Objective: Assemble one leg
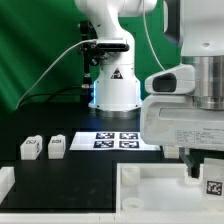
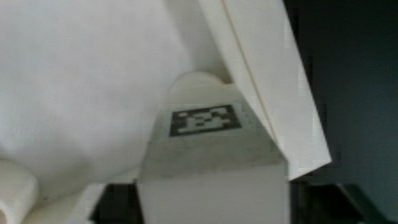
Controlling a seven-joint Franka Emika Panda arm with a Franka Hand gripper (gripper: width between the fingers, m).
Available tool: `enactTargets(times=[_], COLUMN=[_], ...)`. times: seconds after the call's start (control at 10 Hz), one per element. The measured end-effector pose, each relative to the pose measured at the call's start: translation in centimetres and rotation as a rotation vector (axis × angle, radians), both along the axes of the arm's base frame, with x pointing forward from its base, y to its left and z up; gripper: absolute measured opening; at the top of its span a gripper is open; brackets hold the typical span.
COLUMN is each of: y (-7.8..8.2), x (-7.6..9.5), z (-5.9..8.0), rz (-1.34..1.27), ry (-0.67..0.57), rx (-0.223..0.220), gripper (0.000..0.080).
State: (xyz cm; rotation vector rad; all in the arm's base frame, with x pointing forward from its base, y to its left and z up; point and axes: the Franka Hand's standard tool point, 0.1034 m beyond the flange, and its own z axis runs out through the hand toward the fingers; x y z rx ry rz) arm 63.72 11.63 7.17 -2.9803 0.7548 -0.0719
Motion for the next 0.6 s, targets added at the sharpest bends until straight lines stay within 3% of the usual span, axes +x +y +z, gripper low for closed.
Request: enactTargets(times=[0.3, 0.6], y=[-0.47, -0.45], x=[0.02, -0.36], z=[-0.03, -0.04], rz=[-0.417, -0.997], ry=[0.03, 0.085], rx=[0.02, 0.055], gripper=[0.0293, 0.0294])
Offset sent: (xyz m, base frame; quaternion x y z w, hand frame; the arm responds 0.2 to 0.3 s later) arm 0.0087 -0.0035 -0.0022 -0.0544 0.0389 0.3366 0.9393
